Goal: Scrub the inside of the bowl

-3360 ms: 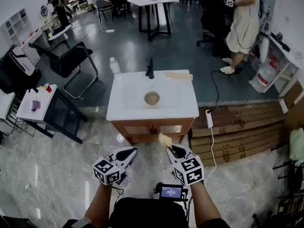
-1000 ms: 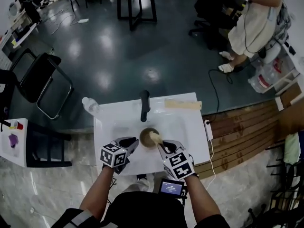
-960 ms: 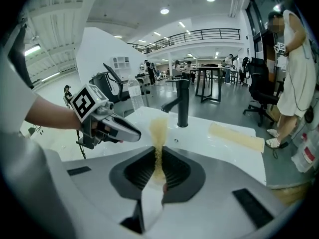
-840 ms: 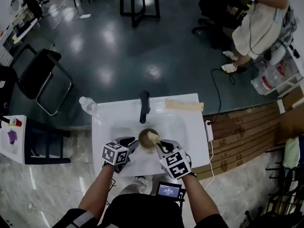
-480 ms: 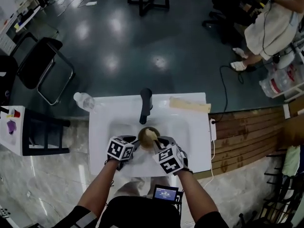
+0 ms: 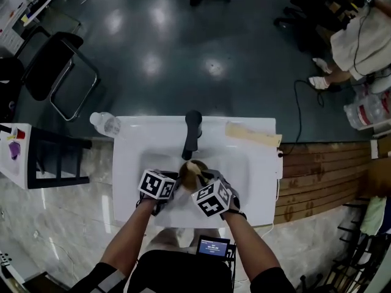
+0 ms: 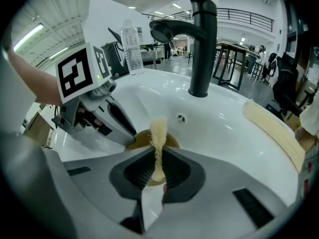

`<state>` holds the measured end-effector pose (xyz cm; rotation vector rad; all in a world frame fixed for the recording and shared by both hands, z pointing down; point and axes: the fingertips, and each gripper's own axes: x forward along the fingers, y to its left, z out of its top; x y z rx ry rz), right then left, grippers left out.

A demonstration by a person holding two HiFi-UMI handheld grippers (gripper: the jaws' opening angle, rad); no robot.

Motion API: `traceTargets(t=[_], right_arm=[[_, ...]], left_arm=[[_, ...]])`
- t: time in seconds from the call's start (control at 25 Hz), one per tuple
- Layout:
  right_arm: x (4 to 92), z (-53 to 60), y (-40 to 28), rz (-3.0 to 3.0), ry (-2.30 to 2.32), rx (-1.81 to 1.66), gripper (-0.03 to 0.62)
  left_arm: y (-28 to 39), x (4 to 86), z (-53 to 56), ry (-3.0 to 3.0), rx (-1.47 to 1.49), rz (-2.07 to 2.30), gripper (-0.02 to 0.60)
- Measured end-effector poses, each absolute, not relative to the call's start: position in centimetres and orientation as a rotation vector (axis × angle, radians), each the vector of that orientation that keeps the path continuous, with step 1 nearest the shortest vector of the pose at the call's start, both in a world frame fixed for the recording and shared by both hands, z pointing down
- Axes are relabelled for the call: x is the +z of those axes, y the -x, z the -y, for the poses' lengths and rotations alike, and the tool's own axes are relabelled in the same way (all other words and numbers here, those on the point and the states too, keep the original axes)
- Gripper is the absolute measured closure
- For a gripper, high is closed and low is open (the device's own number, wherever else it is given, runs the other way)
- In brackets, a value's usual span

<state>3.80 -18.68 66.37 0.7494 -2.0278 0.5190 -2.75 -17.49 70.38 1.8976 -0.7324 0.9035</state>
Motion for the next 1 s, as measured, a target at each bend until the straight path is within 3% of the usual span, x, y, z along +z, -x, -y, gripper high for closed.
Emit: traceTargets(t=[1.0], right_arm=[[70.1, 17.5, 1.6, 2.081, -0.377, 0.501, 0.554]], left_arm=[[2.8, 70.6, 19.0, -1.823, 0.730, 0.773, 0.560]])
